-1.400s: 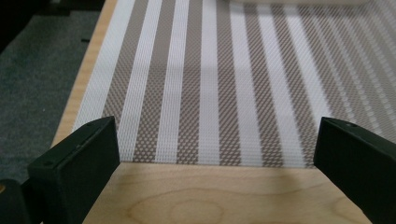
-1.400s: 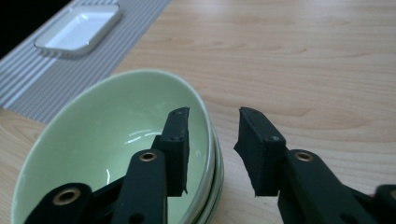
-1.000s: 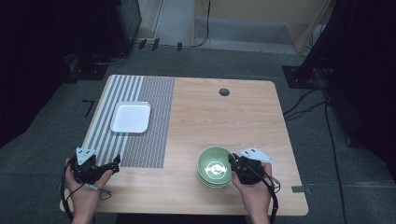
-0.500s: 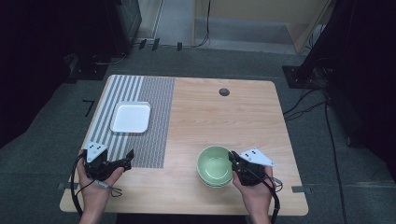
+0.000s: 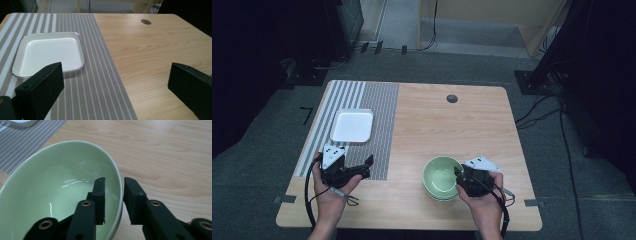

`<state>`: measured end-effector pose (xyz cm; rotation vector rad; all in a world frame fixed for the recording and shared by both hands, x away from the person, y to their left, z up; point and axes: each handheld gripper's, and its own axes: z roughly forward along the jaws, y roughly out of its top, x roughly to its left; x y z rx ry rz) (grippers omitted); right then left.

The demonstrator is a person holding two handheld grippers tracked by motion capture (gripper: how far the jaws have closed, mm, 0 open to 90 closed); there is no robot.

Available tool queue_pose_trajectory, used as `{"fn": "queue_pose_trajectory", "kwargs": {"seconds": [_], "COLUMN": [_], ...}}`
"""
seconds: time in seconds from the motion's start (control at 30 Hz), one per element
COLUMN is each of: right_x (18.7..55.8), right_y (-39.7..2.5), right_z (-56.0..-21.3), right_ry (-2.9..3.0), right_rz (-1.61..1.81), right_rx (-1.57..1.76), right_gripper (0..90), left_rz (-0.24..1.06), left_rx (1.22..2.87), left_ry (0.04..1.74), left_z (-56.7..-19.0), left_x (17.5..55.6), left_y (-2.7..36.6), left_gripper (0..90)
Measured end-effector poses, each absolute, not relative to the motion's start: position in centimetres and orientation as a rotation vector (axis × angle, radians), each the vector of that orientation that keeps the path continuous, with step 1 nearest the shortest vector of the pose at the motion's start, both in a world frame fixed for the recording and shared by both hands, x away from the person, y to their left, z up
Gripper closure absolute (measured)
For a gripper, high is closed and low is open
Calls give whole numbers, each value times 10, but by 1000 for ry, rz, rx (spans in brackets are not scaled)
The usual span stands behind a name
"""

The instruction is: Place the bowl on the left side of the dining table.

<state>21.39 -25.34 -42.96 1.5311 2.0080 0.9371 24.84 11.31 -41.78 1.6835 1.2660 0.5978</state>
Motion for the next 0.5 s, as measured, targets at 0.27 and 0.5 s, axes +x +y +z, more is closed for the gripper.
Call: {"fn": "queue_pose_trajectory", "kwargs": {"seconds": [0.27, 0.5], "right_x": [214, 212], "right_y": [-252, -252], "right_z": [-431, -431], "right_ry": [1983, 1967], "right_rz": [930, 962], "right_rx": [1504, 1451], "right_gripper": [851, 853], "left_rz": [584, 575], "left_rx": [1689, 1699], "left_ry": [1244, 1231], "left_z": [-415, -417], "left_x": [249, 250], "left_y": [102, 94], "left_gripper": [0, 0]}}
